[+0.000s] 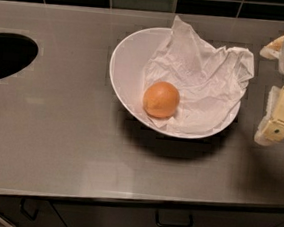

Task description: Pick orange from white bowl

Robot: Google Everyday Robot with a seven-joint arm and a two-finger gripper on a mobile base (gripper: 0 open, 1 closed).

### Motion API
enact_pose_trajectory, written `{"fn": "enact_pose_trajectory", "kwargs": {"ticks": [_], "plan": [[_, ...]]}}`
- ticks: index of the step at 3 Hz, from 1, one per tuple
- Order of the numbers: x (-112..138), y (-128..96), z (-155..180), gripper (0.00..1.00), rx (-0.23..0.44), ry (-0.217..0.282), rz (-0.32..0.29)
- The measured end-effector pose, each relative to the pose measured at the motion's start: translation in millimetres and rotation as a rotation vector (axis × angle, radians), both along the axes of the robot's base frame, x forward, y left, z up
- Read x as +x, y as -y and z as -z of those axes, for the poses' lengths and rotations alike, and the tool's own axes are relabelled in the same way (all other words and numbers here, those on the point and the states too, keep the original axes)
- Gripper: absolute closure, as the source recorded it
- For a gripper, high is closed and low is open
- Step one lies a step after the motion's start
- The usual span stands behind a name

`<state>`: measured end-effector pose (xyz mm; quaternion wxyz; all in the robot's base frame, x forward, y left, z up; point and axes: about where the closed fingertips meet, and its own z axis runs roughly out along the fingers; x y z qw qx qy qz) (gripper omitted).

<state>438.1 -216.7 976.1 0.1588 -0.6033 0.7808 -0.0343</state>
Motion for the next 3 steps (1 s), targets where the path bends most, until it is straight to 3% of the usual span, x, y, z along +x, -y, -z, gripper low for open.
{"fn": "enact_pose_trajectory", "kwargs": {"ticks": [2, 3], "plan": [[5, -4, -4, 0.0, -0.002, 0.014, -0.018], [30, -28, -15, 0.0, -0.003, 0.051, -0.118]]}}
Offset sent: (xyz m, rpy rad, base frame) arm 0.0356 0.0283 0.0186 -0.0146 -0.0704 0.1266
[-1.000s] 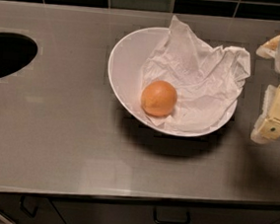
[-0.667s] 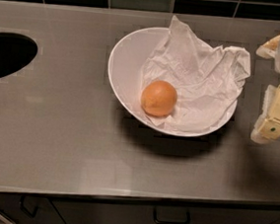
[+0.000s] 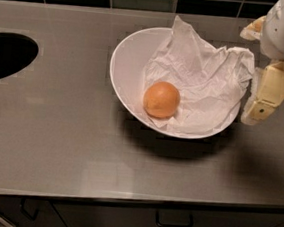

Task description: Pick orange from white bowl

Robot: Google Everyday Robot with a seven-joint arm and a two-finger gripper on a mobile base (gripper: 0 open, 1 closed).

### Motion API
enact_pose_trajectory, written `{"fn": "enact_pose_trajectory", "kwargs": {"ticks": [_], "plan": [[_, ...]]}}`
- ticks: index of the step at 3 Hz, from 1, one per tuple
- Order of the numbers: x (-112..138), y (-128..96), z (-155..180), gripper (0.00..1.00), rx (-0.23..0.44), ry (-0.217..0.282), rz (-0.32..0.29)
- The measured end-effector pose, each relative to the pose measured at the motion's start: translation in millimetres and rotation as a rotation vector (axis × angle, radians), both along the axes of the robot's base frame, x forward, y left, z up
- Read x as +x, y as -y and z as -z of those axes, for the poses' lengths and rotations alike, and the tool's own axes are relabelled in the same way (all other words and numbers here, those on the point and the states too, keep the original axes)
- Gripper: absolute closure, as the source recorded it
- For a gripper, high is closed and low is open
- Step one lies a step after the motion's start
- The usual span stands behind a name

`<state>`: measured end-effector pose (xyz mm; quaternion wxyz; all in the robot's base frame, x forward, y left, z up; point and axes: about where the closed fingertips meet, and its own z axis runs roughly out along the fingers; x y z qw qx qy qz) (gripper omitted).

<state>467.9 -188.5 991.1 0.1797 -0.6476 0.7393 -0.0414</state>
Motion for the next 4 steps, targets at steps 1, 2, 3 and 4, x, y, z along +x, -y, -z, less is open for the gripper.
{"fn": "enact_pose_trajectory", "kwargs": {"ticks": [1, 2, 3, 4], "plan": [[26, -33, -2, 0.0, 0.001, 0.016, -0.123], [44, -60, 12, 0.0, 0.008, 0.005, -0.223], [57, -71, 37, 0.0, 0.041, -0.029, -0.272], [57, -71, 37, 0.0, 0.041, -0.03, -0.272]]}}
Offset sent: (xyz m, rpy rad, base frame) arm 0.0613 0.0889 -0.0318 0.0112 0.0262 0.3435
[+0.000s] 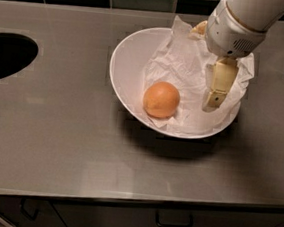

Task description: Pick orange from white bowl

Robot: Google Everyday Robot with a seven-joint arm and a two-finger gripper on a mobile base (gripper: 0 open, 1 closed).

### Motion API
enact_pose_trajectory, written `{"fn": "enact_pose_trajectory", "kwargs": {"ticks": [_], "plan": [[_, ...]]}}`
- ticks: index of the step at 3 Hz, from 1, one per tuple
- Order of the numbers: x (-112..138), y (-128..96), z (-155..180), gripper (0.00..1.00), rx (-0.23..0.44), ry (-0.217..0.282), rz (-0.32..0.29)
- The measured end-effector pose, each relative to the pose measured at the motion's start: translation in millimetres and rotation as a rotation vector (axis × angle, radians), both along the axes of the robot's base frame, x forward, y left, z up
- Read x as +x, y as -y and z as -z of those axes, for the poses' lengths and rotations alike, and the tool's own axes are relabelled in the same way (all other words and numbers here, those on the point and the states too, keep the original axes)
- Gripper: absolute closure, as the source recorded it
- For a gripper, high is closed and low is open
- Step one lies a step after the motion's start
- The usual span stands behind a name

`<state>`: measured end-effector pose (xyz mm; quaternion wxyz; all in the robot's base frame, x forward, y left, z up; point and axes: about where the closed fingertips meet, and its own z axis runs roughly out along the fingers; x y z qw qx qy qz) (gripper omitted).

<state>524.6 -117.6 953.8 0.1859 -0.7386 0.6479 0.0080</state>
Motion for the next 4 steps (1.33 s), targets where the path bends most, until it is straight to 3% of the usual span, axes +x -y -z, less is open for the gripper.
{"fn": "enact_pose_trajectory", "kwargs": {"ticks": [2, 3, 4], "plan": [[13, -15, 22, 0.0, 0.041, -0.034, -0.029], [18, -27, 37, 0.1, 0.069, -0.073, -0.057], [17, -34, 48, 0.13, 0.091, -0.103, -0.071]]}}
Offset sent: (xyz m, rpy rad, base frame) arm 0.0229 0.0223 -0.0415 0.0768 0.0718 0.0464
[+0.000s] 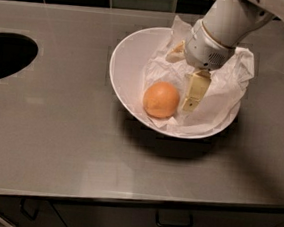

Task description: Pick orange from white bowl

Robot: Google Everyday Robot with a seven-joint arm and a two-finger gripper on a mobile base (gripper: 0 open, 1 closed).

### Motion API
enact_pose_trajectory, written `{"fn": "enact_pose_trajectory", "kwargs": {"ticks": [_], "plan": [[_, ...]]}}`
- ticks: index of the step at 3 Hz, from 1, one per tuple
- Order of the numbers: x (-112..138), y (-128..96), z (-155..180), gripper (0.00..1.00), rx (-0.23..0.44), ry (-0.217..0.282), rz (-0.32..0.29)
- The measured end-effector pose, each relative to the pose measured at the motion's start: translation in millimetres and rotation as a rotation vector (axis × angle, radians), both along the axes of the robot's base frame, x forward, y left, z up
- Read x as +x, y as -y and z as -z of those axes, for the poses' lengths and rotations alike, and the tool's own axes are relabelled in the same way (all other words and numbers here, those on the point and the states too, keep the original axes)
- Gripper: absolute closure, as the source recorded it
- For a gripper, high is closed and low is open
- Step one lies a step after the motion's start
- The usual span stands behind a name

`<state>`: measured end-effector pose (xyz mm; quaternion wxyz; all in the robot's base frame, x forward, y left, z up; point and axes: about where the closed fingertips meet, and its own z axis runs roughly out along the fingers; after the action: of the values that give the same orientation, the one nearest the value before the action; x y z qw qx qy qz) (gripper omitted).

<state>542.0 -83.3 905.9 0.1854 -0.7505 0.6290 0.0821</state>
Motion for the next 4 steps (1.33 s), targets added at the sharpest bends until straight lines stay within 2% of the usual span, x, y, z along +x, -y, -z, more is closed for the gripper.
{"fn": "enact_pose_trajectory", "kwargs": {"ticks": [1, 3, 4], "plan": [[0, 0, 0, 0.0, 0.0, 0.0, 0.0], [-1, -7, 5, 0.0, 0.004, -0.01, -0.012], [-6, -19, 10, 0.12, 0.007, -0.028, -0.034]]}}
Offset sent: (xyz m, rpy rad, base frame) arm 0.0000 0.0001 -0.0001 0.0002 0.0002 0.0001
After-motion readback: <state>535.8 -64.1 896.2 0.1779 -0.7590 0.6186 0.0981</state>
